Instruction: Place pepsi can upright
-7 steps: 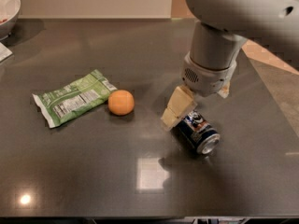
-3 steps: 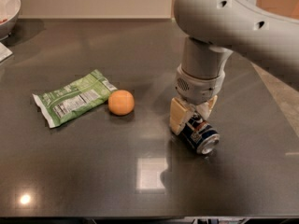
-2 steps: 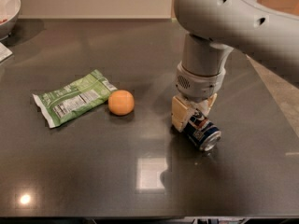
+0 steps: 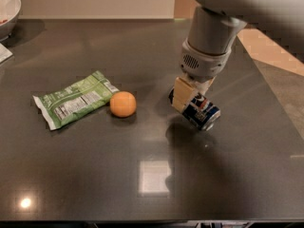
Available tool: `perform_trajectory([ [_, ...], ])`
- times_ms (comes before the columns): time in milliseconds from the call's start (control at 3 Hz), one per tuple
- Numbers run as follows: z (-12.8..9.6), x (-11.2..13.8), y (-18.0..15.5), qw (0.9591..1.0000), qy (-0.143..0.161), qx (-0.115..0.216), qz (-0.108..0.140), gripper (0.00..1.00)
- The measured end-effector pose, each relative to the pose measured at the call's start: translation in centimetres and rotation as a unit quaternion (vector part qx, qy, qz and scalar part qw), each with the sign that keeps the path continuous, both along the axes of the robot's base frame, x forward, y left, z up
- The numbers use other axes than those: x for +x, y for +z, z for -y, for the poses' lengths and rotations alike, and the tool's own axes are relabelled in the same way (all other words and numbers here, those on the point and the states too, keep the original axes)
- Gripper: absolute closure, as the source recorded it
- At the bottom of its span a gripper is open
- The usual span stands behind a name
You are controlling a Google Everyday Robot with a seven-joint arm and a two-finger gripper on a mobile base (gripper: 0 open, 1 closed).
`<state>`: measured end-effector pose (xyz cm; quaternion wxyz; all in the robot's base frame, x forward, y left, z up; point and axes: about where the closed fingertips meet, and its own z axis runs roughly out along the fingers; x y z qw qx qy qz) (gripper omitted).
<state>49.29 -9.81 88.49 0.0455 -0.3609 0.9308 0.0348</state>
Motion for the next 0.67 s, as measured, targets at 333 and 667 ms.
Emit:
perform_trajectory([
  [333, -0.5, 2.2, 2.0, 0.9962, 0.061, 0.039, 0.048, 1.00],
  [667, -0.6, 4.1, 3.2, 0.9854, 0.113, 0.083, 0.097, 1.00],
])
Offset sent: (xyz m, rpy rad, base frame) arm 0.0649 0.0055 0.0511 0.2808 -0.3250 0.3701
